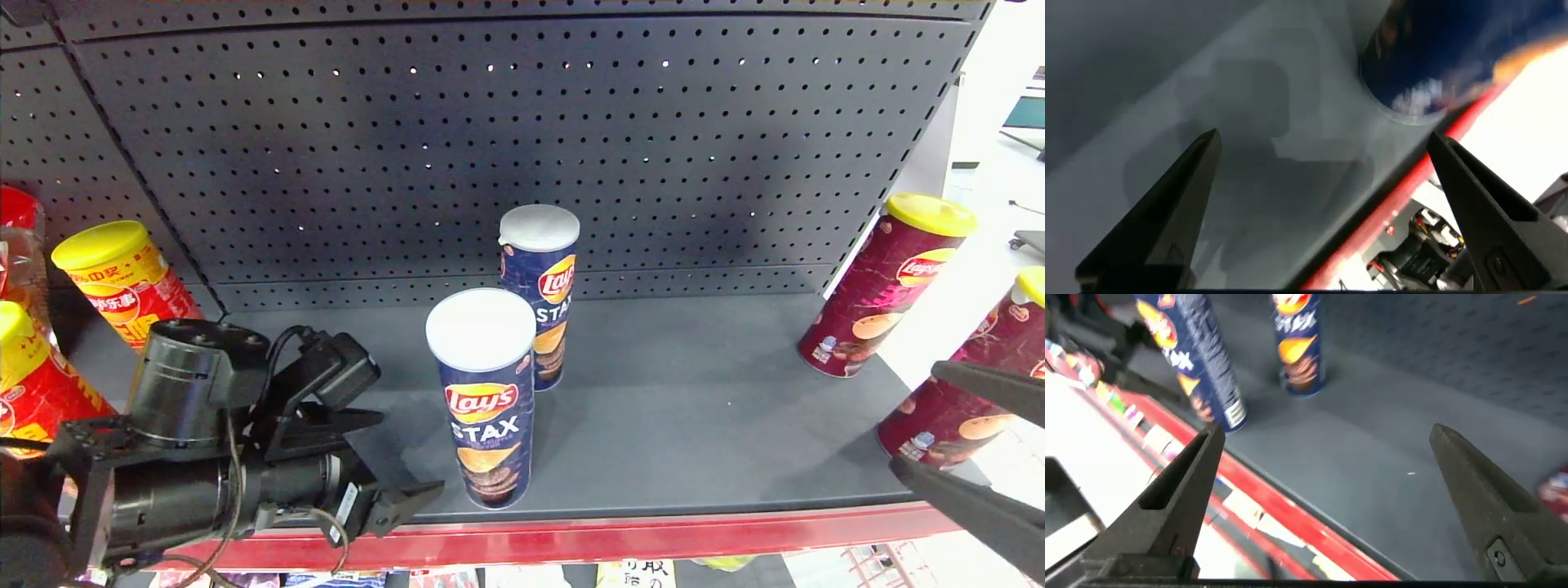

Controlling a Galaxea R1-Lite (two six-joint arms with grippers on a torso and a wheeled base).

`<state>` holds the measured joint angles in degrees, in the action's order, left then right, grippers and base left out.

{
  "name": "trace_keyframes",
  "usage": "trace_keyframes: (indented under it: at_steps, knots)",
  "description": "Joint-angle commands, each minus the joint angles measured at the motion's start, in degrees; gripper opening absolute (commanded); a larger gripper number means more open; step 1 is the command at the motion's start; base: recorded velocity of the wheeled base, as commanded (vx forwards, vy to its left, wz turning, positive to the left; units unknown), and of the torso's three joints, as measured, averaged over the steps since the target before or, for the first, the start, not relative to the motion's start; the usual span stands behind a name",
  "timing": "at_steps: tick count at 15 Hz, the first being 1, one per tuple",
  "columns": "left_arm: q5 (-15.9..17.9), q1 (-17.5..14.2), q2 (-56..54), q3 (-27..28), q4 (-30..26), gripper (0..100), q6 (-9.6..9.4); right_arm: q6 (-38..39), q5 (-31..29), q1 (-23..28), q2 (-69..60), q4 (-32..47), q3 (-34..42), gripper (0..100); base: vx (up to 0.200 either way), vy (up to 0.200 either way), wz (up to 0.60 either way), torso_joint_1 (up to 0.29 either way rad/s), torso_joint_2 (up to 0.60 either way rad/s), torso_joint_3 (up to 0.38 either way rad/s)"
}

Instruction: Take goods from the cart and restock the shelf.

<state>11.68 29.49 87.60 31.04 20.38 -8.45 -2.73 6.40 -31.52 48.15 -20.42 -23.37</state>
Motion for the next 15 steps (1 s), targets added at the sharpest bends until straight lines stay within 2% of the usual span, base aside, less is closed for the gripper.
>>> trace_keyframes:
  at_steps: [1, 7, 15]
  knots:
    - [-0.2, 0.5, 4.0, 2.5, 0.0, 100, 0.01, 0.0, 0.0, 0.9, -2.9, 0.0, 0.4, 100, 0.0, 0.0, 0.0, 0.0, 0.0, 0.0]
    - [-0.4, 0.0, 4.9, 1.6, -0.3, 100, 0.01, 0.1, 0.0, 0.9, -2.8, 0.0, 0.0, 100, 0.0, 0.0, 0.0, 0.0, 0.0, 0.0]
    - [-0.7, 0.7, 7.9, 4.3, 0.0, 100, -0.08, 0.1, 0.0, 0.9, -2.6, 0.0, 0.3, 100, 0.0, 0.0, 0.0, 0.0, 0.0, 0.0]
